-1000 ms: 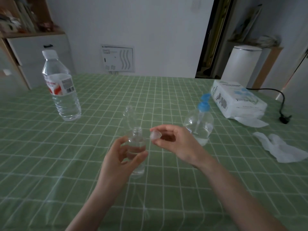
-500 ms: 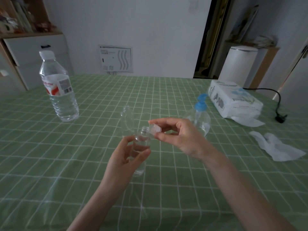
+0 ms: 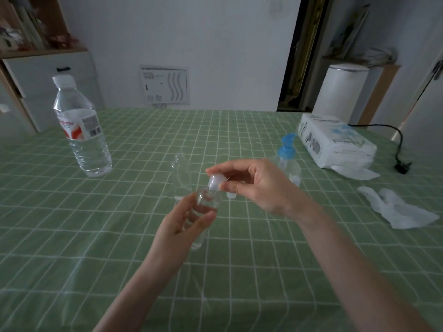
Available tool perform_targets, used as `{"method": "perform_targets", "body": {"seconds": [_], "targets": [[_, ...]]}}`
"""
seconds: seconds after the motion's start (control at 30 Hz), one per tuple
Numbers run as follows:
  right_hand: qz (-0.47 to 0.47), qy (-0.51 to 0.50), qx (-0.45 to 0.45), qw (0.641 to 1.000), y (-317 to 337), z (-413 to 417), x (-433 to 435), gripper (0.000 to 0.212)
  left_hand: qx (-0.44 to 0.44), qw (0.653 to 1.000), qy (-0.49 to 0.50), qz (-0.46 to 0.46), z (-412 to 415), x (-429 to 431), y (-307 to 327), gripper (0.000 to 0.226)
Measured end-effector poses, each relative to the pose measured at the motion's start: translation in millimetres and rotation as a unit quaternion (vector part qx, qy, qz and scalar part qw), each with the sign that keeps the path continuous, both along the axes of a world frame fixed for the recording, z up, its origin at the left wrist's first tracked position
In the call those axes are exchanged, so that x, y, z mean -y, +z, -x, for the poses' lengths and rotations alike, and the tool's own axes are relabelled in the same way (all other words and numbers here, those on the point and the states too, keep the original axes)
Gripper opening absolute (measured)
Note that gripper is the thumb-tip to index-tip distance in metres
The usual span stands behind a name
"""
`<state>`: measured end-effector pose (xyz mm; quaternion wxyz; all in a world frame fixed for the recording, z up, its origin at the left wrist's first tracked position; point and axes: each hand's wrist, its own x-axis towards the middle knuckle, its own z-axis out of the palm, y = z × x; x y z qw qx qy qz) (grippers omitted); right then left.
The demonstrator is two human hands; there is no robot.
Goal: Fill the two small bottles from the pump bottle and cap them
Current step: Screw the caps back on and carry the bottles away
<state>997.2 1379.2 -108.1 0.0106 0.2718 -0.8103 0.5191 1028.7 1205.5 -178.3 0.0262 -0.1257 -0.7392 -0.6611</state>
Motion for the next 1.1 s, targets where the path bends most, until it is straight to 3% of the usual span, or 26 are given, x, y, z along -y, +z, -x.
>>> {"method": "perform_targets", "body": {"seconds": [0.27,0.47,0.6,0.67,0.8,0.87,1.0,1.1], "targets": [[-0.052,-0.024,-0.004,0.998,9,6,2,0.021,0.000,1.000,-0.005,-0.018,-3,-1,3,0.029],[-0.143,-0.092,-0.063,0.983,8,7,11,0.040,0.002,0.999,-0.003,-0.040,-4,-2,2,0.031],[-0.093,-0.008,0.012,0.996,4,5,3,0.050,-0.004,0.998,-0.001,-0.057,-4,0,1,0.029],[-0.075,0.010,0.005,0.997,2,4,2,0.044,-0.005,0.999,-0.005,-0.054,-4,1,1,0.031],[-0.073,-0.047,-0.029,0.996,1,5,6,0.025,-0.009,0.999,-0.006,-0.052,-4,-1,1,0.030],[-0.088,-0.070,-0.034,0.993,0,6,8,0.029,-0.008,0.998,-0.005,-0.055,-4,-2,1,0.028],[-0.057,-0.015,0.024,0.998,1,3,3,0.043,-0.007,0.998,-0.001,-0.059,-5,-2,1,0.030],[-0.056,-0.030,-0.001,0.998,0,2,3,0.027,-0.003,0.999,-0.002,-0.052,-5,-3,1,0.033]]}}
